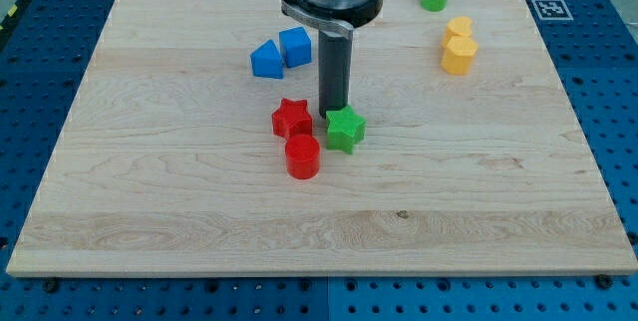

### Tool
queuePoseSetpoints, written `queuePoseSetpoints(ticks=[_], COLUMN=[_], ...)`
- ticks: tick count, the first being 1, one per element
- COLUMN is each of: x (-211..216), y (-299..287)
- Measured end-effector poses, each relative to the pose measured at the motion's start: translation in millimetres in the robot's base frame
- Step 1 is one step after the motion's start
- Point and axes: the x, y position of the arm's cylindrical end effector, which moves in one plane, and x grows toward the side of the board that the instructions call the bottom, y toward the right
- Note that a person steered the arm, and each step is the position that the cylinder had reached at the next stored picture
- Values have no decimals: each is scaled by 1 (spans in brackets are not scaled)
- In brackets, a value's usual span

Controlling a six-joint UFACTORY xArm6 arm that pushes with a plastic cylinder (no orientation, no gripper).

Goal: Slide the green circle into the right of red star

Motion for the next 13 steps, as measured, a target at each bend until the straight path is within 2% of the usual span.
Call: queuePoseSetpoints(ticks=[1,2,3,5,6,7,8,11,13], x=[0,-50,-89,-249,-256,-256,-256,-253,-233], y=[5,32,35,40,57,126,164,172,173])
